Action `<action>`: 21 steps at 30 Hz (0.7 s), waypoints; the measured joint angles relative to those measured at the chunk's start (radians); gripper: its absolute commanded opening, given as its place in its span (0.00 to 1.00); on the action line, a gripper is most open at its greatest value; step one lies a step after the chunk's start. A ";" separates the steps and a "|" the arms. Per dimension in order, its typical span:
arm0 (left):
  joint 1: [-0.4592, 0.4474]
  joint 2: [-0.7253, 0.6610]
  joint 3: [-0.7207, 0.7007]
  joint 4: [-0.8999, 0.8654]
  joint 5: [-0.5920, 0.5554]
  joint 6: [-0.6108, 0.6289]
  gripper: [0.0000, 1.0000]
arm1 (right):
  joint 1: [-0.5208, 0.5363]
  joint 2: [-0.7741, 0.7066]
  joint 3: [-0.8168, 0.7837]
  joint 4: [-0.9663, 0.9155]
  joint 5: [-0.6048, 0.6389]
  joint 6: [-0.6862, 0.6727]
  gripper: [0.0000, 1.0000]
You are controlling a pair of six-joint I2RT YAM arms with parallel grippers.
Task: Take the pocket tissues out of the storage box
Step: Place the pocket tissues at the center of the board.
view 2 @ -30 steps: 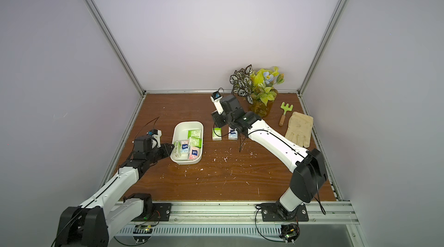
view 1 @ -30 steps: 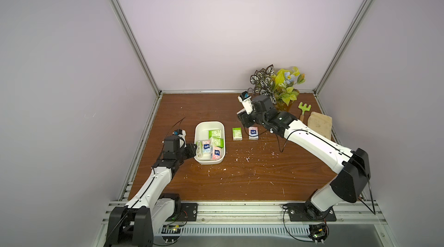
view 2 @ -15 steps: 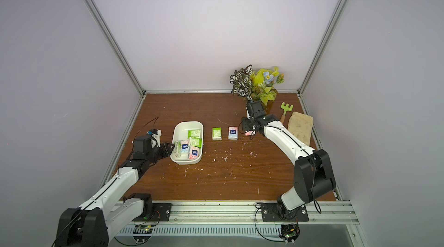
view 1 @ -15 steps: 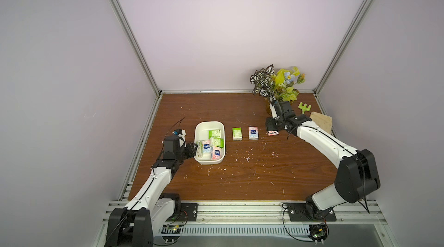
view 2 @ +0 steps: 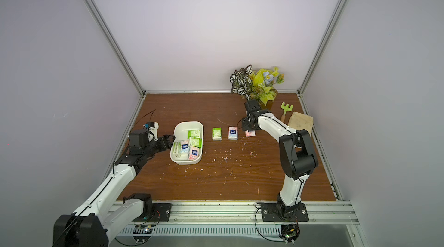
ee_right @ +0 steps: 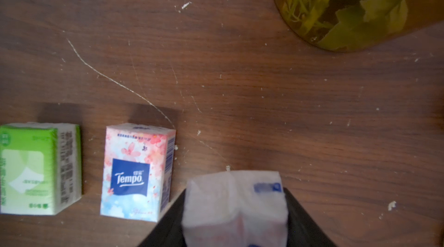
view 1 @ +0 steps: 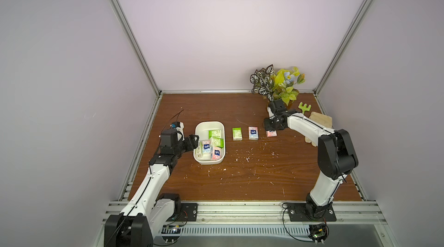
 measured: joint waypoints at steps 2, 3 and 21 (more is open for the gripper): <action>0.000 -0.010 0.005 -0.009 -0.011 0.004 0.79 | -0.006 0.028 0.019 -0.001 -0.007 0.000 0.57; 0.000 -0.014 0.007 -0.012 -0.014 0.005 0.80 | -0.007 0.043 0.027 -0.002 -0.012 0.000 0.57; 0.000 -0.016 0.015 -0.060 -0.038 0.012 0.82 | -0.018 0.125 0.042 -0.036 -0.018 0.013 0.71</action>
